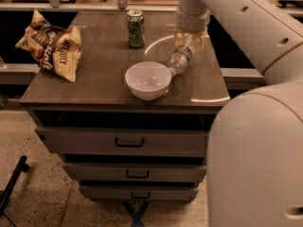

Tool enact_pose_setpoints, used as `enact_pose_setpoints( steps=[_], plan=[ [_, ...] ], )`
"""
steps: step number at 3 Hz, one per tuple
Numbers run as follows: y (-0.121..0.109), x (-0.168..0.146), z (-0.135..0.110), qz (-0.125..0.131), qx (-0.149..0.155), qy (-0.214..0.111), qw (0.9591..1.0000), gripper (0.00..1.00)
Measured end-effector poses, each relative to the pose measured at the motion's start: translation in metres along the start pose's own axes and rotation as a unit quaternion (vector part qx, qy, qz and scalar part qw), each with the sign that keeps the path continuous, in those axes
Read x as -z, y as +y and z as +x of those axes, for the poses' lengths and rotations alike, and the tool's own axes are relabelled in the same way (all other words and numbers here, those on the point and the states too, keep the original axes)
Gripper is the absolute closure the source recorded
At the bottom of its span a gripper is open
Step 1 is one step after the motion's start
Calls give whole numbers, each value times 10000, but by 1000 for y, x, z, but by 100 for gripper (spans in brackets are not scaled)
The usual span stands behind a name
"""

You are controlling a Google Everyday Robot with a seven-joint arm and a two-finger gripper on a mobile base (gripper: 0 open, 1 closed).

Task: Place water bottle into white bowl

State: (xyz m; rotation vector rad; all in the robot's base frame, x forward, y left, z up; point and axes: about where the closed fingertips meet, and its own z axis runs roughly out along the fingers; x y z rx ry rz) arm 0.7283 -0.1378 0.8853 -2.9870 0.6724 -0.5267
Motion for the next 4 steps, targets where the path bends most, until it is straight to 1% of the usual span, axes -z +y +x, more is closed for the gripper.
enact_pose_setpoints(
  steps=[1,2,3,4],
  plan=[
    [-28,27,1,-50,263,61,9996,100],
    [-43,50,9,-32,516,156,9985,100],
    [-49,79,24,106,464,409,9980,100],
    [-48,113,19,395,205,549,9975,100]
  ],
)
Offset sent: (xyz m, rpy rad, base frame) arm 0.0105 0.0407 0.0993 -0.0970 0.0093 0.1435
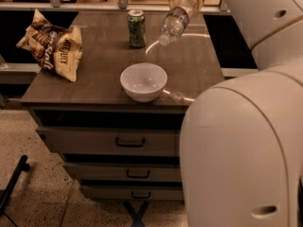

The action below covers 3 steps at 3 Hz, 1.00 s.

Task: Place water bottle into white bowl

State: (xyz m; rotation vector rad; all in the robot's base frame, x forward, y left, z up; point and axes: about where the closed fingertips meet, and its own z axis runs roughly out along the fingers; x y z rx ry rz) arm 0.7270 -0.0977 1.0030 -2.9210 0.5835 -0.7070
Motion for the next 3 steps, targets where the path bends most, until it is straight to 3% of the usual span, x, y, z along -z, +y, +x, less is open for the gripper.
enact_pose_setpoints(
  steps=[1,2,3],
  plan=[
    [21,61,-17,668,-788,214,9944,100],
    [21,54,-25,567,-766,161,9953,100],
    [20,55,-21,748,-830,291,9933,100]
  ],
)
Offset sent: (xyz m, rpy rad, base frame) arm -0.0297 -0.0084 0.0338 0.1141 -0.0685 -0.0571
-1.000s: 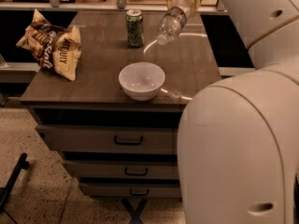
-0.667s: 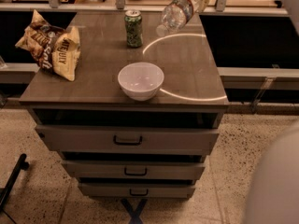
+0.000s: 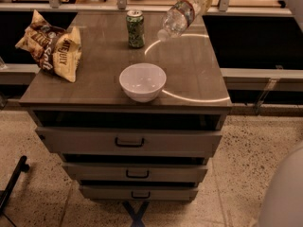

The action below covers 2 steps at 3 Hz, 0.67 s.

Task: Place water bottle into white bowl

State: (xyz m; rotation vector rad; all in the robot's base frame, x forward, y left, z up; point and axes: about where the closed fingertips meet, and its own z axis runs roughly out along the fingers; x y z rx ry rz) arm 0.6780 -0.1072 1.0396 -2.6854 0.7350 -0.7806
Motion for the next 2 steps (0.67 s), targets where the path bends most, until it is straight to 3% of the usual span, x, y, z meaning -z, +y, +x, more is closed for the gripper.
enact_pose_setpoints(
  steps=[1,2],
  plan=[
    [7,10,-9,377,-206,167,9989,100],
    [35,-2,-45,785,-360,266,9959,100]
  ],
)
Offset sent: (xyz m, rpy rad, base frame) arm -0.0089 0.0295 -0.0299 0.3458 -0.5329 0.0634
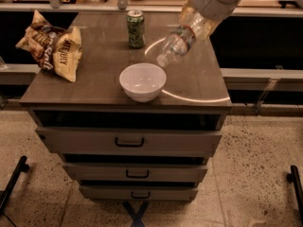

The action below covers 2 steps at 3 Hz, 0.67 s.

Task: Place water bottle into white bowl

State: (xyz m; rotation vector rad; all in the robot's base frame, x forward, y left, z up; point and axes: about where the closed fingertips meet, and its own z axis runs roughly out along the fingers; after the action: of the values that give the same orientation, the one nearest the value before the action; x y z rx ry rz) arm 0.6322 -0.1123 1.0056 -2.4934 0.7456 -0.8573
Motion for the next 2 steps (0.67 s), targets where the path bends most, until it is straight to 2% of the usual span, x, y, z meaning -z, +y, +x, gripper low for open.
enact_pose_setpoints(
  steps=[1,2],
  plan=[
    [13,-8,-1,-32,-17,41,10000,100],
    [4,4,-18,189,229,-44,9995,100]
  ],
)
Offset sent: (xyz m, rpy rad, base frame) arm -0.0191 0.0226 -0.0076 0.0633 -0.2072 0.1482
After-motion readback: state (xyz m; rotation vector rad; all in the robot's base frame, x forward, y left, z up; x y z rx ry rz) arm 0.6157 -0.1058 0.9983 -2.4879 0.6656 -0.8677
